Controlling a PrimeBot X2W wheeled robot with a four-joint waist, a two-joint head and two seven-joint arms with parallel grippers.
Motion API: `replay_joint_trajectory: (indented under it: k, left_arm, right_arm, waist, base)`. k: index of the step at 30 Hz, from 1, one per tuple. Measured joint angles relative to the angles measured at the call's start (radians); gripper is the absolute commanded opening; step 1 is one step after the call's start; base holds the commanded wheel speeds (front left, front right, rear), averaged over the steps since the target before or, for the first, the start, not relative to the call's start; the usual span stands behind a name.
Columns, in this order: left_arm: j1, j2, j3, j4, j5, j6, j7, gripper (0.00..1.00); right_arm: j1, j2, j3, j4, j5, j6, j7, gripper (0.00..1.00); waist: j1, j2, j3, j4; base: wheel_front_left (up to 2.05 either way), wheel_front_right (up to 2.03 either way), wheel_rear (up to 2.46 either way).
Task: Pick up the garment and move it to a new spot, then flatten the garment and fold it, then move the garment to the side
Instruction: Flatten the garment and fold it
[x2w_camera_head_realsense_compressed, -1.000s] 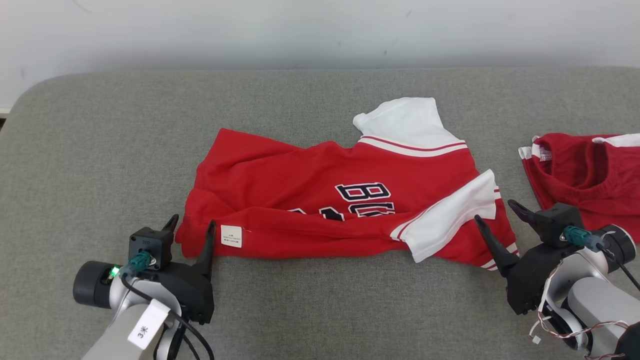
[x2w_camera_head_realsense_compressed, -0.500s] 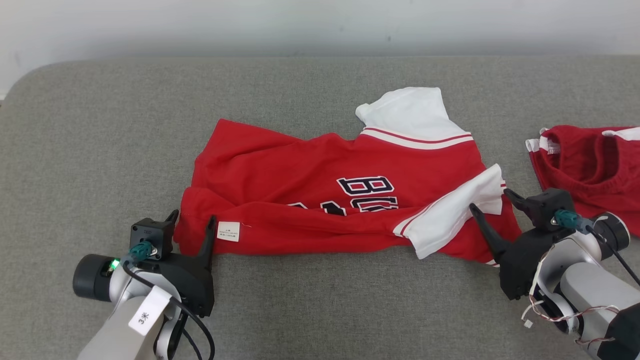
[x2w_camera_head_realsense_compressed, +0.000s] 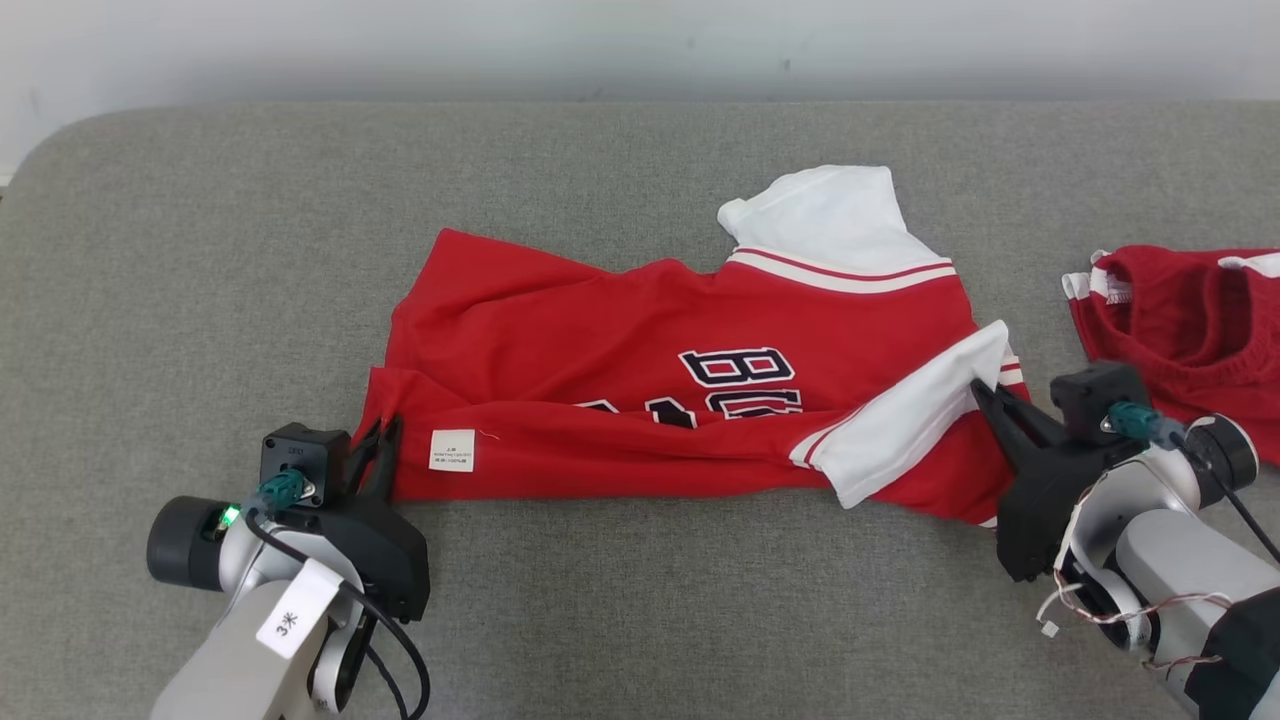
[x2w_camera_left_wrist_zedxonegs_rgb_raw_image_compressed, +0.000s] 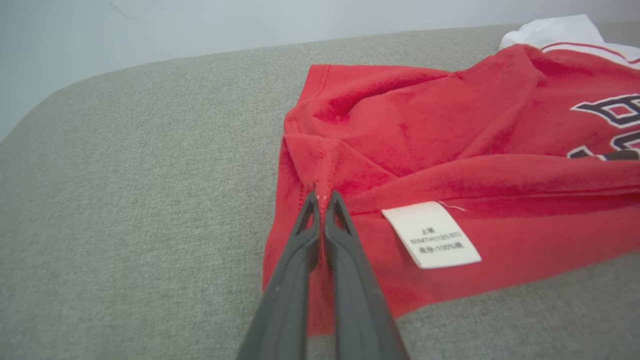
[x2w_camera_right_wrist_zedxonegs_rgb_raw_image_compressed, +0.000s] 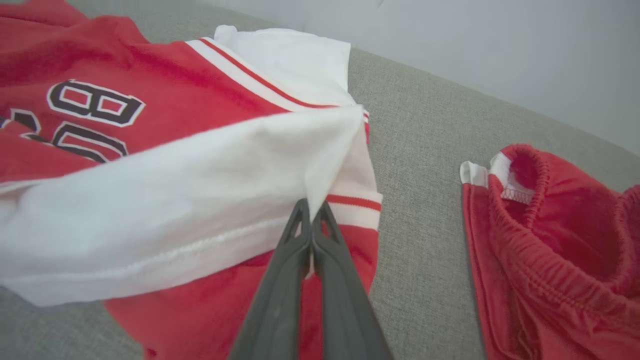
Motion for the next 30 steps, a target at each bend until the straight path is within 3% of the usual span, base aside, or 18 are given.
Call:
replay_joint_trajectory:
  k: [12, 16, 18, 20, 21, 23, 25, 28, 30]
  left_arm:
    - [0.001, 0.036, 0.016, -0.093, 0.004, 0.001, -0.018, 0.0]
    - [0.001, 0.037, 0.019, -0.127, -0.012, -0.017, 0.004, 0.0]
    - [-0.002, 0.046, 0.012, -0.126, -0.047, -0.068, 0.053, 0.0]
    - [-0.011, 0.06, 0.011, -0.121, -0.057, -0.1, 0.09, 0.0]
    - [-0.052, 0.071, 0.012, -0.108, -0.091, -0.143, 0.144, 0.0]
    - [-0.082, 0.078, 0.015, -0.106, -0.095, -0.161, 0.17, 0.0]
    - [-0.187, 0.075, 0.064, -0.098, -0.198, -0.236, 0.263, 0.0]
    - [-0.334, 0.074, 0.105, -0.064, -0.243, -0.229, 0.344, 0.0]
    - [-0.529, 0.081, 0.156, -0.026, -0.244, -0.214, 0.393, 0.0]
  right_arm:
    - [0.006, -0.002, -0.109, -0.084, 0.151, 0.089, -0.054, 0.0]
    - [0.006, -0.018, -0.074, -0.099, 0.174, 0.136, 0.031, 0.0]
    - [0.005, -0.033, -0.015, -0.096, 0.191, 0.188, 0.141, 0.0]
    - [-0.019, -0.037, 0.007, -0.096, 0.206, 0.207, 0.217, 0.0]
    - [-0.072, -0.04, 0.028, -0.094, 0.212, 0.212, 0.306, 0.0]
    - [-0.108, -0.041, 0.035, -0.094, 0.223, 0.219, 0.356, 0.0]
    - [-0.222, -0.04, 0.027, -0.09, 0.273, 0.22, 0.488, 0.0]
    - [-0.39, -0.014, -0.018, -0.053, 0.297, 0.213, 0.583, 0.0]
    - [-0.598, 0.019, -0.09, 0.014, 0.297, 0.164, 0.623, 0.0]
  waist:
    - [-0.0001, 0.0, -0.051, -0.008]
    - [-0.0001, 0.0, -0.063, -0.013]
    - [-0.0001, -0.0001, -0.061, -0.019]
    - [-0.0001, -0.0001, -0.052, -0.022]
    - [-0.0001, 0.0, -0.04, -0.025]
    - [-0.0001, 0.0, -0.032, -0.027]
    - [-0.0001, 0.0, -0.003, -0.031]
    - [0.0001, 0.0001, 0.032, -0.035]
    - [0.0001, 0.0001, 0.07, -0.039]
  base:
    - [0.0, 0.0, 0.0]
    - [0.0, 0.0, 0.0]
    - [0.0, 0.0, 0.0]
    - [0.0, 0.0, 0.0]
    - [0.0, 0.0, 0.0]
    - [0.0, 0.0, 0.0]
    - [0.0, 0.0, 0.0]
    - [0.0, 0.0, 0.0]
    - [0.0, 0.0, 0.0]
